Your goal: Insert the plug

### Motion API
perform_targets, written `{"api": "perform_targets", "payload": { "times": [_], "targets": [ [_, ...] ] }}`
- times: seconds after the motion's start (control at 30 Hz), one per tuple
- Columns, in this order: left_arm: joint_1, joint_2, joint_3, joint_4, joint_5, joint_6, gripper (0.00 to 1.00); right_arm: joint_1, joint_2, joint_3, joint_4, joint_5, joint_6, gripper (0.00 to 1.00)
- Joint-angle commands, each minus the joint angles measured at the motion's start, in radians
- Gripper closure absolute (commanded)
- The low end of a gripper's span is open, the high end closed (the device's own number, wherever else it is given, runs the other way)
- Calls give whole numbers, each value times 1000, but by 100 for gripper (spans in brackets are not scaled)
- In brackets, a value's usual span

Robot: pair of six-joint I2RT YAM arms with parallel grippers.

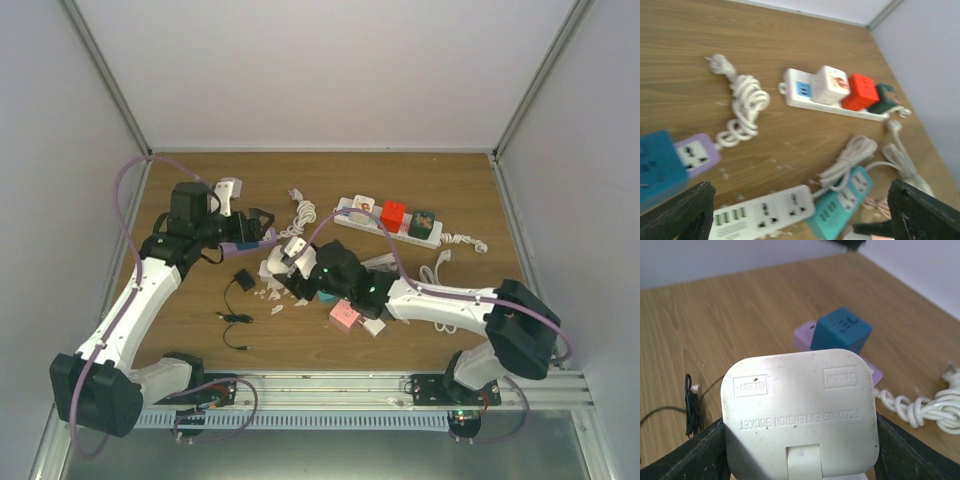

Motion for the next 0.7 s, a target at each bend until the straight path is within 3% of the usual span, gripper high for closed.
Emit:
{"api": "perform_targets", "payload": {
  "times": [0.0,0.3,0.67],
  "targets": [
    [6,-10,-34,67,245,7,9,-6,-79,-38,140,54,23,36],
    [8,-41,-91,90,456,-53,26,-4,-97,9,90,98,54,35],
    [8,-24,-100,74,529,-54,69,-4,-85,33,56,113,61,35]
  ]
}}
